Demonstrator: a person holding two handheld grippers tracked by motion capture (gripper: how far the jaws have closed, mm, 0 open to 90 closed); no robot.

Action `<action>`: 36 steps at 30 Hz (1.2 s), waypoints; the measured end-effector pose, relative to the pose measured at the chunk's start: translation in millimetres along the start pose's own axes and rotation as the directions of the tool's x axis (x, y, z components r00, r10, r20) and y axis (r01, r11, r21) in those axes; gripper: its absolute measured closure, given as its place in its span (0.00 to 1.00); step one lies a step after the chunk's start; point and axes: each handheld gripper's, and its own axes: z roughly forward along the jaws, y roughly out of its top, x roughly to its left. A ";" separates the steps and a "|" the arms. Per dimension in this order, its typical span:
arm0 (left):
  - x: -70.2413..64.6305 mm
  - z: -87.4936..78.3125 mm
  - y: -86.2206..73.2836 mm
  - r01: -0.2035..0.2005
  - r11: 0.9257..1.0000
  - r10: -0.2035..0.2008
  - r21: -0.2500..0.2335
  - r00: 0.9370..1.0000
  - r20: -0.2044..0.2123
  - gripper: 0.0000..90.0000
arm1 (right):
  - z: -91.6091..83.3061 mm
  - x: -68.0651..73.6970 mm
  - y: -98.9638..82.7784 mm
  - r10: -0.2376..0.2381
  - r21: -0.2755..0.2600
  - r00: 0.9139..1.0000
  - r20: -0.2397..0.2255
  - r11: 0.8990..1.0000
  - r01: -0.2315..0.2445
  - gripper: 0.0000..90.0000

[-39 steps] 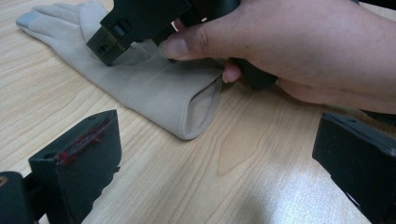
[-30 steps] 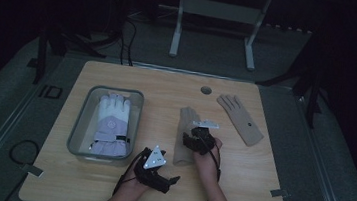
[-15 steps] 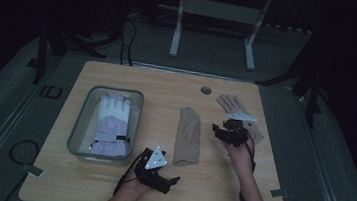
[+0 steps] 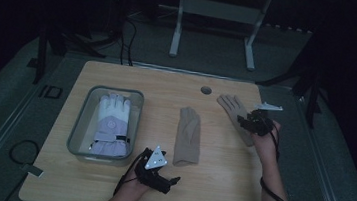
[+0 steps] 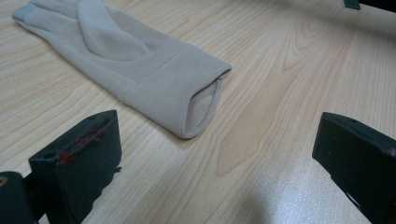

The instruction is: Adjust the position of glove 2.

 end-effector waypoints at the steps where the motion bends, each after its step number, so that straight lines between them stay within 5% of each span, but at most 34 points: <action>1: -0.1 0.0 0.0 -0.001 1.000 0.001 0.000 1.000 0.000 0.01 | 3.8 -2.8 0.1 0.009 0.006 1.000 -0.004 1.000 -0.009 0.55; 6: 3.2 -0.1 -0.2 0.011 1.000 -0.011 0.000 1.000 0.007 0.01 | 28.3 -14.8 -5.2 0.056 0.048 0.998 0.002 0.997 -0.056 0.53; 14: 4.3 1.3 -0.8 0.017 1.000 -0.017 0.004 1.000 0.010 0.01 | 49.9 -21.9 -4.3 0.096 0.045 0.995 0.002 0.994 -0.096 0.50; 23: 5.1 1.1 -1.2 0.020 1.000 -0.020 0.007 1.000 0.010 0.01 | 62.5 -17.1 -14.1 0.045 0.051 0.998 0.040 0.998 -0.047 0.50; 30: 4.0 1.3 -1.4 0.014 1.000 -0.014 0.010 1.000 0.009 0.01 | 60.8 -14.6 -15.5 0.056 0.042 0.996 0.075 0.997 -0.059 0.71; 32: 3.9 1.4 -1.5 0.014 1.000 -0.014 0.009 1.000 0.005 0.01 | 60.0 -13.3 -16.3 0.093 0.032 0.992 0.086 0.995 -0.097 0.82; 36: 3.7 1.6 -1.5 0.009 1.000 -0.009 0.012 1.000 0.004 0.01 | 56.1 -10.4 -12.9 0.122 0.046 0.988 0.097 0.991 -0.127 0.88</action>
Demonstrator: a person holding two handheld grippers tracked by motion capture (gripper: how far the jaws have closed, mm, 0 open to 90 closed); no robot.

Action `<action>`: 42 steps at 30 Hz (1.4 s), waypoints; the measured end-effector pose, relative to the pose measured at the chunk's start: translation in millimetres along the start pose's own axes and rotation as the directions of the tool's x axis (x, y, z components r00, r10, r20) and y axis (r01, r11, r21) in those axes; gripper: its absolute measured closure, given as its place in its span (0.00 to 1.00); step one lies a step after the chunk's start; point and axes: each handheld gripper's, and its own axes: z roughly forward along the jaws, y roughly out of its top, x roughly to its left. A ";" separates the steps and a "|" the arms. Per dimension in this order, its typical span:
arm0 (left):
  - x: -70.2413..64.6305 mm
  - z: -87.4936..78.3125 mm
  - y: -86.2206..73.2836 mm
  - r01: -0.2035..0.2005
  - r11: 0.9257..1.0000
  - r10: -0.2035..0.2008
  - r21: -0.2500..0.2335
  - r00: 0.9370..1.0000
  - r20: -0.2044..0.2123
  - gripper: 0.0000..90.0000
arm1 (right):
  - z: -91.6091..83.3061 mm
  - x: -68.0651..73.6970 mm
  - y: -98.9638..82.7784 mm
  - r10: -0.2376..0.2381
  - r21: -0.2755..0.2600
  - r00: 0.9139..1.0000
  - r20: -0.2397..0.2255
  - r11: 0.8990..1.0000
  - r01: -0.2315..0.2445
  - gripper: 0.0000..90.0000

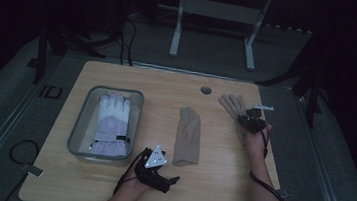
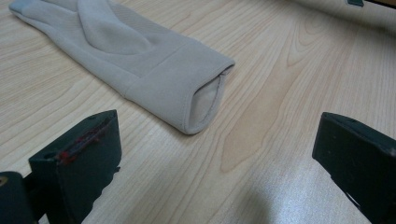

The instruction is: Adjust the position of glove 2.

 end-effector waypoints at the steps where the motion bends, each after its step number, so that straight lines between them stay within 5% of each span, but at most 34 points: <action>1: 0.1 0.1 0.0 0.002 1.000 -0.002 -0.001 1.000 0.000 0.01 | -1.5 0.7 1.3 0.008 0.009 1.000 -0.004 1.000 -0.008 0.88; 12: -0.2 -0.2 0.4 0.000 1.000 0.000 -0.003 1.000 -0.007 0.01 | -49.4 11.4 9.6 0.054 -0.061 0.997 -0.046 0.997 -0.057 0.88; 19: 0.0 -1.0 0.7 -0.002 1.000 0.002 -0.006 1.000 -0.014 0.01 | -85.1 27.7 -6.8 0.013 -0.096 0.998 -0.056 0.995 -0.018 0.88; 25: -1.5 0.1 0.8 -0.020 1.000 0.020 0.000 1.000 -0.020 0.01 | -109.1 32.1 -31.1 0.024 -0.106 0.998 -0.050 0.994 -0.029 0.88; 35: -2.2 1.3 0.8 -0.022 1.000 0.022 0.002 1.000 -0.021 0.01 | -113.1 33.3 -72.8 0.028 -0.053 0.998 -0.063 0.998 -0.031 0.88; 42: -2.8 1.3 0.8 -0.024 1.000 0.024 0.005 0.999 -0.022 0.01 | -99.8 37.0 -89.0 -0.028 -0.010 0.998 -0.065 1.000 0.028 0.86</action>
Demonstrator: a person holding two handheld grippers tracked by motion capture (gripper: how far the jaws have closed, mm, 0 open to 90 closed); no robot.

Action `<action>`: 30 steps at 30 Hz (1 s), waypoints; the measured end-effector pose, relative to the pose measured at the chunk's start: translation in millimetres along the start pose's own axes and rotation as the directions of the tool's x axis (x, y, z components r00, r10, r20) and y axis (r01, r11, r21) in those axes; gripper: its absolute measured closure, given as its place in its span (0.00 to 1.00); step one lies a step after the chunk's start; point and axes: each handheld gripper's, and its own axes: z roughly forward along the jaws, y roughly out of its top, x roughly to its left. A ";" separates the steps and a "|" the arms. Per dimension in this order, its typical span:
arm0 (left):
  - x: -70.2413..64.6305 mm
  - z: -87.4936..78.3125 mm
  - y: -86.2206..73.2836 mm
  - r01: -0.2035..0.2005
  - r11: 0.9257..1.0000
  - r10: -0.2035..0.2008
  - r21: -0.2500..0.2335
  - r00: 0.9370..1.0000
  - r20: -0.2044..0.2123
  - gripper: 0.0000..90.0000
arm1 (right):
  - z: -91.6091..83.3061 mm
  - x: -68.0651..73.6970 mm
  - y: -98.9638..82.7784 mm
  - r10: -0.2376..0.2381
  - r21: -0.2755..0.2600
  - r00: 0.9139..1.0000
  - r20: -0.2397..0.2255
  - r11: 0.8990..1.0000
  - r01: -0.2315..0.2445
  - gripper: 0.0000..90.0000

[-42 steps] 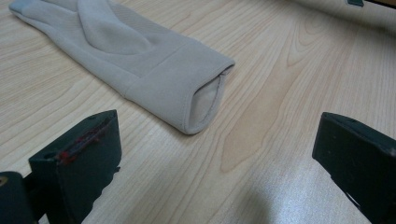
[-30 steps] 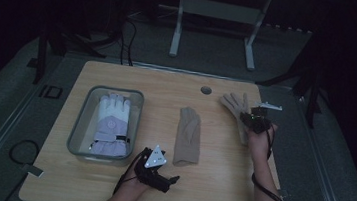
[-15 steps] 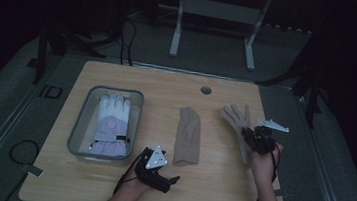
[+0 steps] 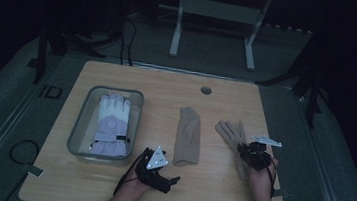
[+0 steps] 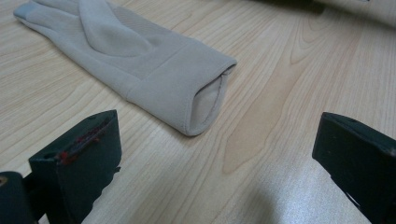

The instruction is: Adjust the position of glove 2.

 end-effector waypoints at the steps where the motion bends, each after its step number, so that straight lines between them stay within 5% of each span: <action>1: 0.0 0.1 0.0 0.001 1.000 -0.001 0.001 1.000 0.001 0.01 | 2.0 0.4 -1.5 -0.005 0.006 1.000 0.001 1.000 0.005 0.85; 13: -0.6 0.5 -0.2 -0.002 1.000 0.002 0.002 1.000 0.005 0.01 | 1.5 1.2 1.6 -0.035 0.005 0.999 -0.022 0.999 0.035 0.66; 20: -1.0 0.3 -0.1 -0.003 1.000 0.003 0.001 1.000 0.004 0.01 | -4.7 -18.0 14.7 -0.125 -0.007 0.980 -0.156 0.992 0.126 0.66; 25: -1.0 0.3 -0.1 0.000 1.000 0.000 0.002 1.000 -0.002 0.01 | 2.5 -22.1 13.1 -0.194 0.047 0.968 -0.158 0.978 0.204 0.61; 30: -2.2 0.8 0.0 -0.005 1.000 0.005 0.004 1.000 -0.003 0.01 | 13.6 -28.1 8.9 -0.198 0.053 0.962 -0.189 0.976 0.211 0.59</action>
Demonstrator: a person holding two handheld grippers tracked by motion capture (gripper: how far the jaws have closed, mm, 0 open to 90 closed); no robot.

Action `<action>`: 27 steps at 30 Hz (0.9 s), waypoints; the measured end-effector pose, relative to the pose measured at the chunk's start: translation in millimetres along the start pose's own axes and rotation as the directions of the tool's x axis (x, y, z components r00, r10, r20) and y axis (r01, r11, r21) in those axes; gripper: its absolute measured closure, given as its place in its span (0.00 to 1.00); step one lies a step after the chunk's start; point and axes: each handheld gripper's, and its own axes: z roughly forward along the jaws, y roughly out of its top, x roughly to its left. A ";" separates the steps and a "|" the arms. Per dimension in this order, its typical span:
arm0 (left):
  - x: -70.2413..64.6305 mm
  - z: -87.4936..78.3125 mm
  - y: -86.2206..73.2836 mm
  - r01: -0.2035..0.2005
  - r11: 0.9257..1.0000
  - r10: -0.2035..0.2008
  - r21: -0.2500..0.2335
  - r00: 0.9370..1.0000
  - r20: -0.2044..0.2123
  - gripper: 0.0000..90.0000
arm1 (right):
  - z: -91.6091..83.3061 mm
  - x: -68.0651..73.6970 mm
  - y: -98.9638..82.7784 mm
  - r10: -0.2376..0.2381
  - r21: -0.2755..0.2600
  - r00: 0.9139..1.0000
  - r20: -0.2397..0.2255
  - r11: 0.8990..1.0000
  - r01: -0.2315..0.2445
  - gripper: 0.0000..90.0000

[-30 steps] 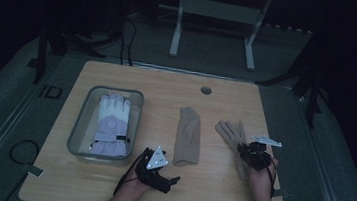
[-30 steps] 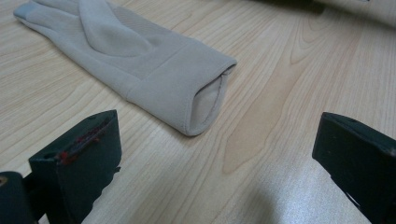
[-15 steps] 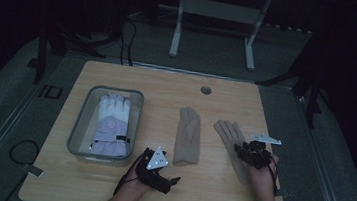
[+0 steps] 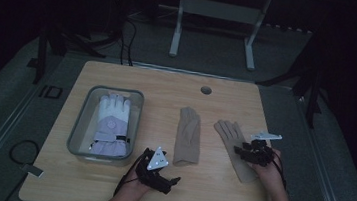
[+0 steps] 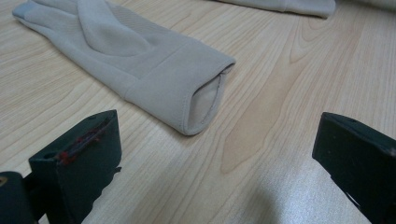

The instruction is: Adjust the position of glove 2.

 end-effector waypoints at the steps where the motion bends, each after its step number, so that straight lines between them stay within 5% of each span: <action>1: -0.1 0.0 0.0 0.000 1.000 0.000 0.000 1.000 0.000 0.01 | 2.0 -0.2 -1.9 -0.010 -0.010 1.000 -0.002 1.000 0.010 0.61; 3: 0.2 0.0 -0.1 0.002 1.000 -0.002 -0.002 1.000 0.000 0.01 | 2.4 0.0 -5.3 -0.022 -0.033 1.000 -0.005 0.999 0.022 0.67; 5: 0.4 0.1 -0.2 0.001 1.000 -0.001 0.001 1.000 0.000 0.01 | 1.4 -1.4 -5.9 0.027 -0.039 1.000 -0.009 0.999 -0.028 0.76; 10: -0.2 -0.5 0.2 0.000 1.000 0.000 -0.002 1.000 0.000 0.01 | 2.6 7.9 -8.9 0.033 -0.073 0.997 0.074 0.997 -0.027 0.90; 13: 0.7 -1.0 0.3 0.005 1.000 -0.005 -0.004 1.000 0.002 0.01 | 1.0 13.5 -6.9 0.081 -0.092 0.990 0.117 0.993 -0.071 0.91; 19: 0.5 -1.7 1.0 0.008 1.000 -0.008 -0.007 1.000 0.002 0.01 | -18.0 24.2 8.5 0.224 -0.170 0.958 0.179 0.966 -0.194 0.92; 22: 0.3 -2.0 1.5 0.012 1.000 -0.011 -0.013 1.000 0.007 0.01 | -26.4 30.1 13.3 0.278 -0.201 0.935 0.222 0.951 -0.235 0.92; 27: 1.4 -4.2 2.2 0.019 1.000 -0.018 -0.025 1.000 0.009 0.01 | -26.3 35.6 11.3 0.304 -0.195 0.913 0.271 0.946 -0.258 0.91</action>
